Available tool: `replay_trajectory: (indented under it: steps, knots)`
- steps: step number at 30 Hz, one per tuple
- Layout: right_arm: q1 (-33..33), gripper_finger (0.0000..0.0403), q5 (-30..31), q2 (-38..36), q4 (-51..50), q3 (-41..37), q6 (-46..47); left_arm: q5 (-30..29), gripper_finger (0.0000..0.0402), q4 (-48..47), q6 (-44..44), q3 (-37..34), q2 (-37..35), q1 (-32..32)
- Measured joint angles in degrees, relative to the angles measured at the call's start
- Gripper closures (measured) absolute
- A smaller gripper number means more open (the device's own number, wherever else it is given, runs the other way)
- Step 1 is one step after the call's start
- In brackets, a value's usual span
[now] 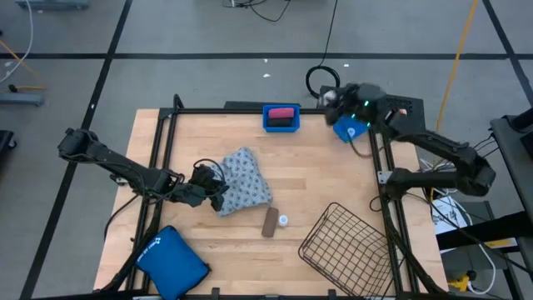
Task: Pick & Place Medicine items
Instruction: Put the top white medicine bottle into the right blue bin
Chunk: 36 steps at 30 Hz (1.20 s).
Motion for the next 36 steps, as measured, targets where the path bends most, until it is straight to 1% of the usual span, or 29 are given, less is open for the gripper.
replay_trajectory:
  steps: [3, 6, 9, 13, 20, 24, 27, 33, 36]
  knots:
    - [-8.1, 0.0271, -0.1, 0.5, -2.2, 0.0, 0.3, 0.0, 0.0289, 0.0, 0.0, 0.0, 0.0, 0.0]
    - [-14.3, 0.0271, -1.5, 2.2, -4.4, 0.0, 0.4, 0.0, 0.0289, 0.0, 0.0, 0.0, 0.0, 0.0]
    - [-18.8, 0.0272, -1.7, 4.6, -5.9, 0.0, 1.7, 0.0, 0.0289, 0.0, 0.0, 0.0, 0.0, 0.0]
    - [-22.8, 0.0272, -1.7, 8.6, -7.4, 0.0, 1.9, 0.0, 0.0289, 0.0, 0.0, 0.0, 0.0, 0.0]
    - [-25.1, 0.0272, -1.7, 13.4, -13.6, 0.0, 3.5, 0.0, 0.0289, 0.0, 0.0, 0.0, 0.0, 0.0]
    - [-25.0, 0.0272, -1.9, 13.7, -17.7, 0.0, 2.9, 0.0, 0.0289, 0.0, 0.0, 0.0, 0.0, 0.0]
    - [-25.0, 0.0272, -3.2, 13.7, -19.4, 0.0, 2.6, 0.0, 0.0289, 0.0, 0.0, 0.0, 0.0, 0.0]
    - [-24.4, 0.0272, -3.6, 13.6, -19.2, -2.3, 2.2, 0.0, 0.0289, 0.0, 0.0, 0.0, 0.0, 0.0]
    - [-23.6, 0.0272, -5.5, 13.6, -17.5, -4.3, 1.8, 0.0, 0.0289, 0.0, 0.0, 0.0, 0.0, 0.0]
